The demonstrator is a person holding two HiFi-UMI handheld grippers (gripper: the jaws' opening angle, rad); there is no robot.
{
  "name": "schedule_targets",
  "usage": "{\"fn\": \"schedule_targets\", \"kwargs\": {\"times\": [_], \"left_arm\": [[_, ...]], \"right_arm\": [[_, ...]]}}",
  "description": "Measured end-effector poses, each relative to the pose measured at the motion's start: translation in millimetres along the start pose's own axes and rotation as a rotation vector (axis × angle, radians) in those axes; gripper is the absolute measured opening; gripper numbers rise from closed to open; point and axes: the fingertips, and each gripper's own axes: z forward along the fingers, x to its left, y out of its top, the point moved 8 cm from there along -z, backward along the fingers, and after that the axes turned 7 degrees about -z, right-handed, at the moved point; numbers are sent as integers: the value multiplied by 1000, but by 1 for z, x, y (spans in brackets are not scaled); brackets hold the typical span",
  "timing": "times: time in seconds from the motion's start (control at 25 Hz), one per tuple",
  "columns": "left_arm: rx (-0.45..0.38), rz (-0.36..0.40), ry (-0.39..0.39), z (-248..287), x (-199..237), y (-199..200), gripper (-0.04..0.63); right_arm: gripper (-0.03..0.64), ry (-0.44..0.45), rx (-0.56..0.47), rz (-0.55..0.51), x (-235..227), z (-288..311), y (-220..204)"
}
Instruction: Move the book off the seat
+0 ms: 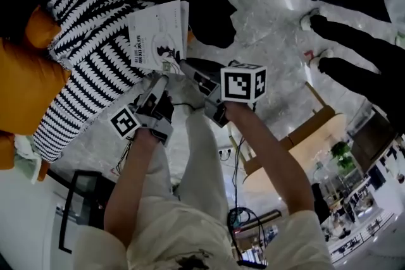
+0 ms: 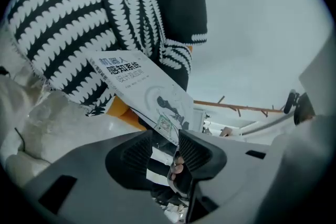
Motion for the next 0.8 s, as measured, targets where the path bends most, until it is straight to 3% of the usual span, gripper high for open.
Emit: {"fn": "schedule_targets", "kwargs": {"times": [0.16,0.28,0.68,0.8], "left_arm": [[-66,-158,-92,0,11,3,143],[-102,-227,-129,1,15,4,150],[-145,-287,-113,23,41,16,152],[-158,-298,-119,28,35,16,112]], "right_arm": [[43,9,-5,17,1,4,-3],[43,-1,-6,15,3,6,-5],[43,4,-18,57,-7,9,-14],[43,16,-37,91,-9,6,-13]]}}
